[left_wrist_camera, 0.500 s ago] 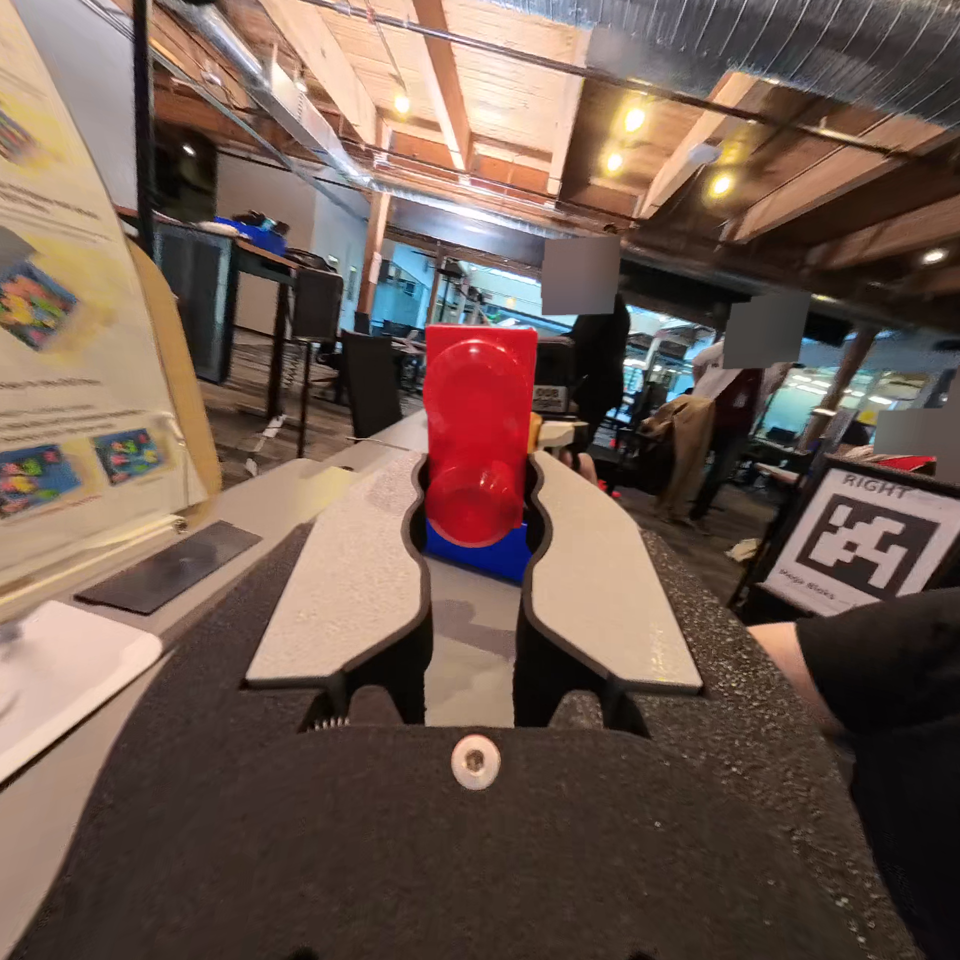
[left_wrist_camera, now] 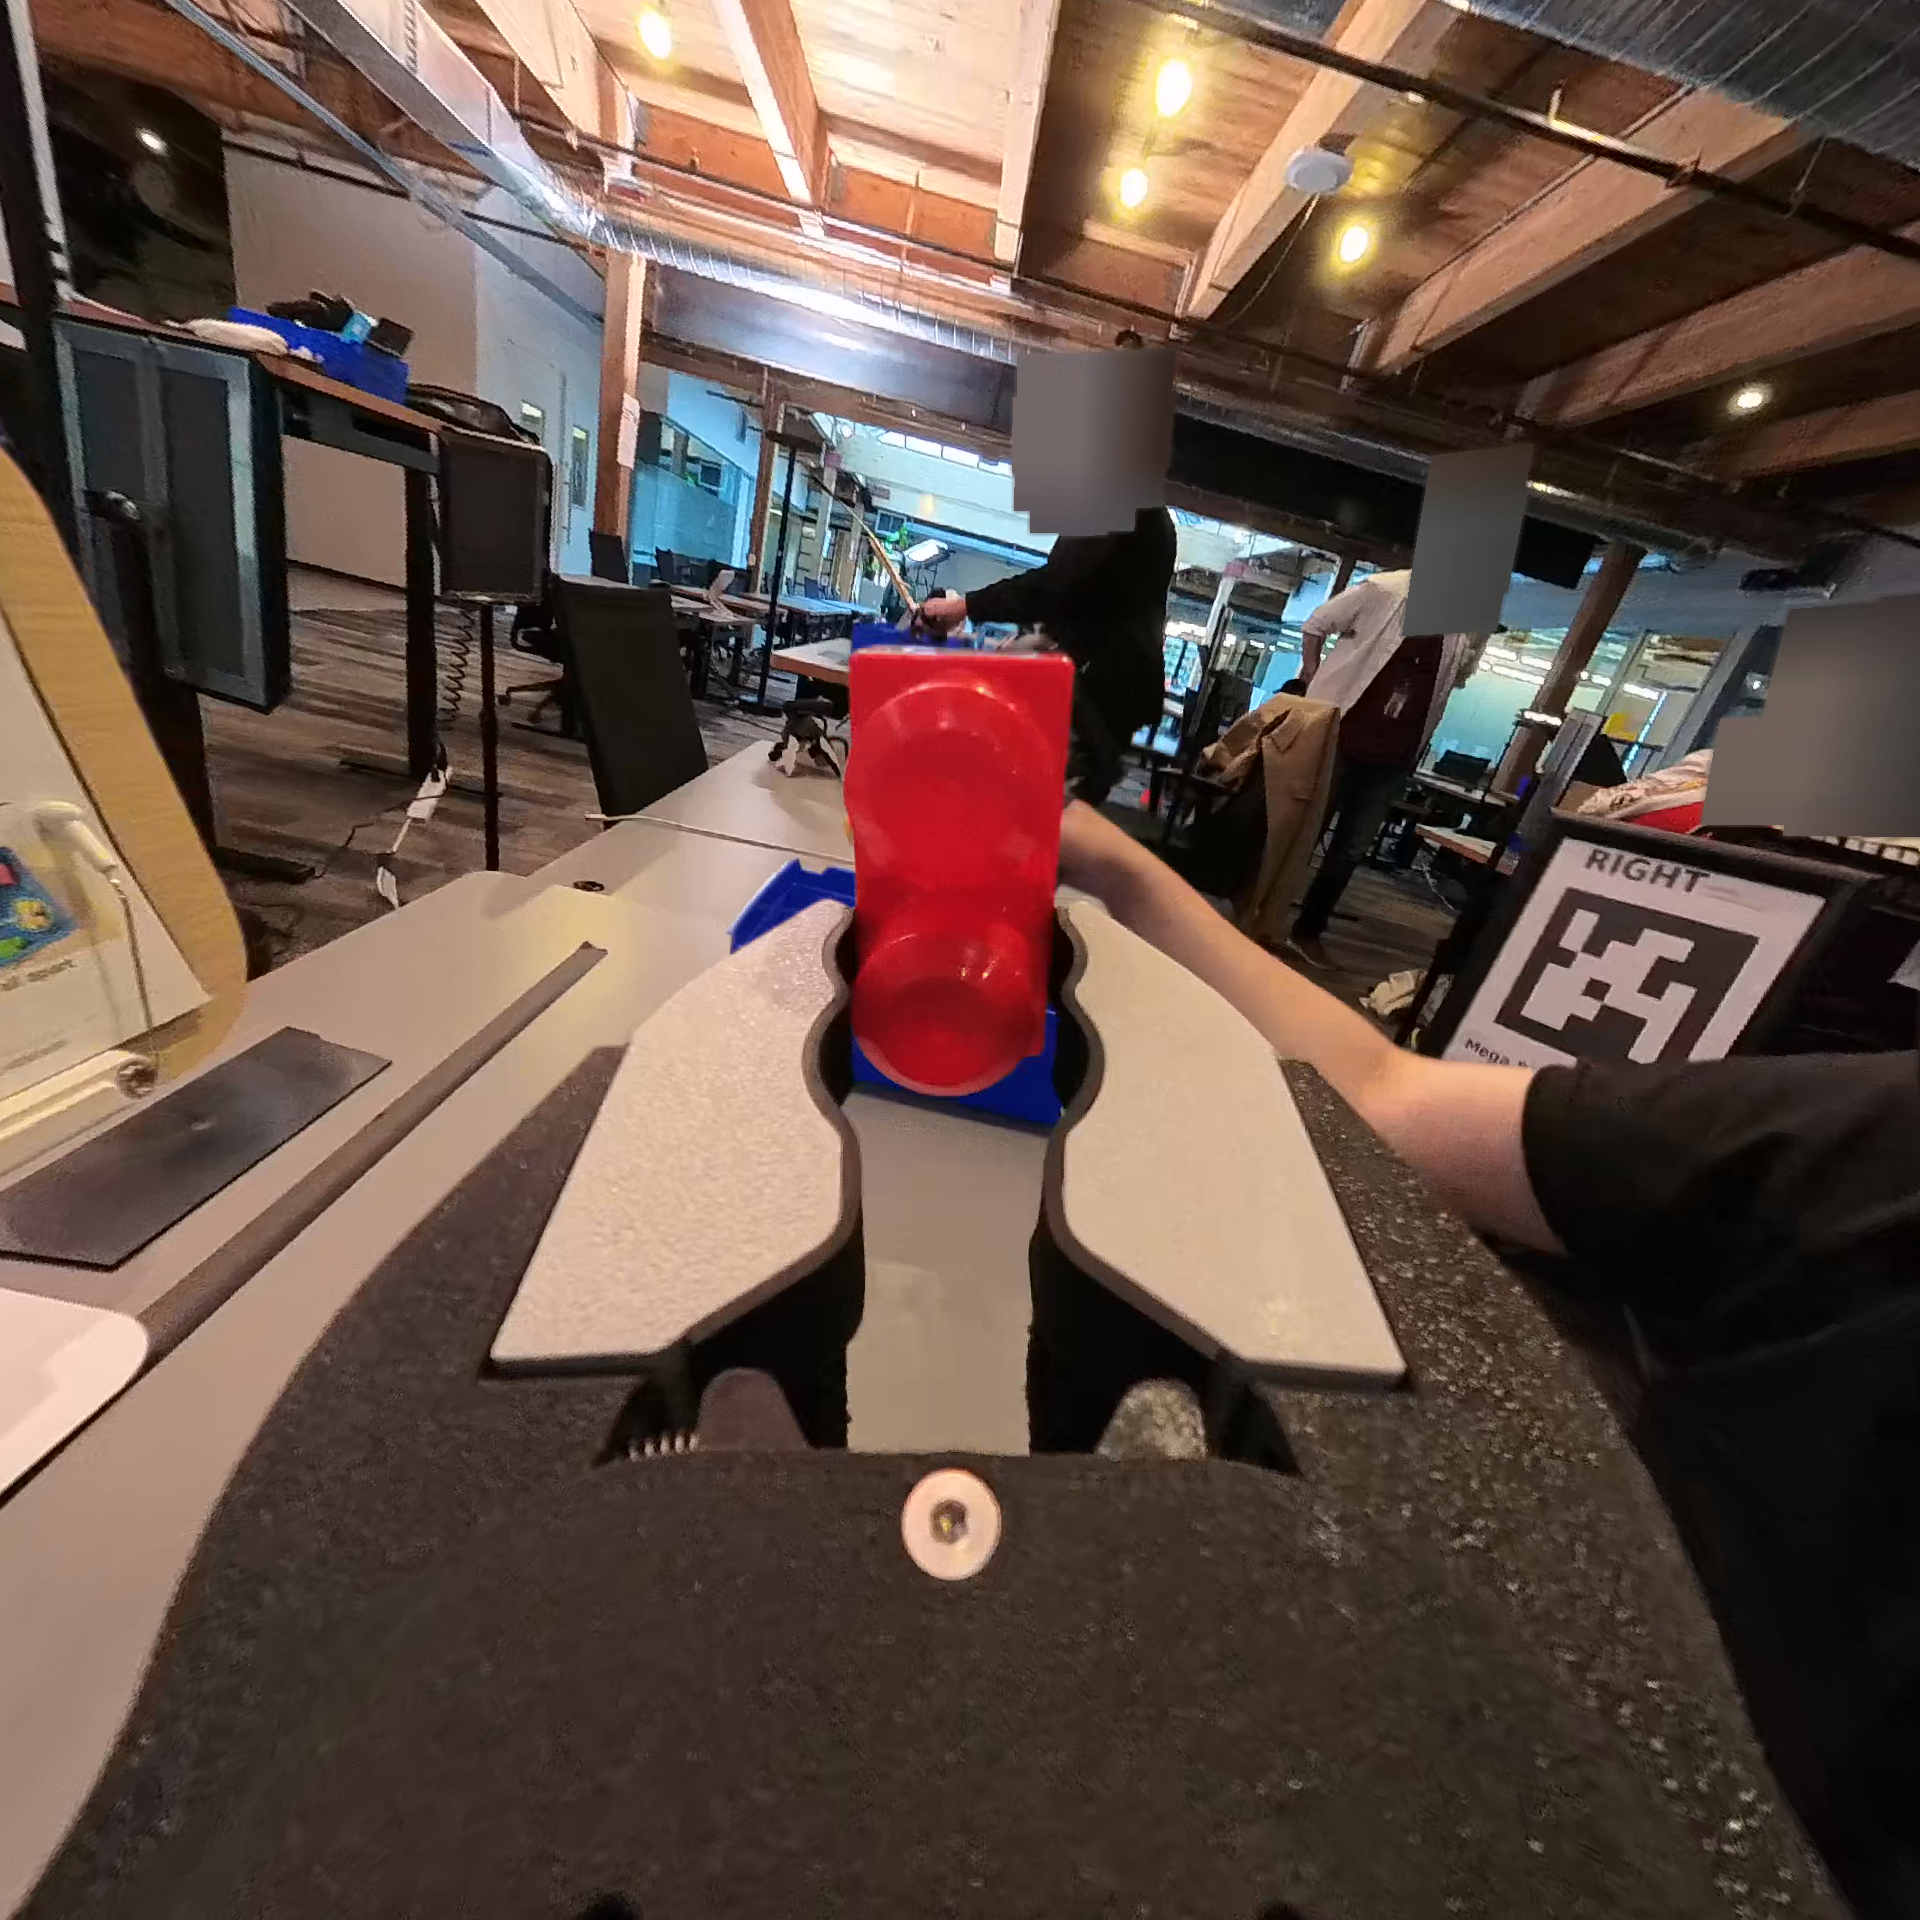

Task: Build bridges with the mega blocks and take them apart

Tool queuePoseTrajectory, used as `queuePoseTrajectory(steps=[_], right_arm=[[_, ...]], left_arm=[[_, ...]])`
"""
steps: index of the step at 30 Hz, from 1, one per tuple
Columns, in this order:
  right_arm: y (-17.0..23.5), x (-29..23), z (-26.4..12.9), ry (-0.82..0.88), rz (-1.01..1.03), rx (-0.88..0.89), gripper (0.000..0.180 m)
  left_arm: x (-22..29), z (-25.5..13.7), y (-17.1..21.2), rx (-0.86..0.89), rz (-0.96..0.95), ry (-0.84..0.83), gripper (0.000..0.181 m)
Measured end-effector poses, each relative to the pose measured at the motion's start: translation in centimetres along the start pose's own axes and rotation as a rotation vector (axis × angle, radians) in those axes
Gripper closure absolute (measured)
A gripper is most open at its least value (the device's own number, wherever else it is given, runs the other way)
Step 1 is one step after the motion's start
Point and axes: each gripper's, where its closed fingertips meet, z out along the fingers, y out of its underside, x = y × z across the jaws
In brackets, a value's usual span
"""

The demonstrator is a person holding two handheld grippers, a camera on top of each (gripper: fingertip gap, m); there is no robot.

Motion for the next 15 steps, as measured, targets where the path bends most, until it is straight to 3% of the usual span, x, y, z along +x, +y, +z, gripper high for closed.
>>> queuePoseTrajectory(steps=[5, 11, 15], right_arm=[[8.1, 4.9, 5.3, 0.092, 0.078, -0.150, 0.143], [14.1, 6.5, 8.7, 0.112, 0.165, -0.295, 0.143], [15.8, 6.4, 9.1, 0.079, 0.199, -0.328, 0.143]], left_arm=[[0.8, 1.5, 1.1, -0.054, 0.017, 0.014, 0.146], [1.7, 2.5, 2.0, -0.107, 0.046, 0.025, 0.146], [2.0, 2.7, 2.1, -0.115, 0.055, 0.032, 0.146]])
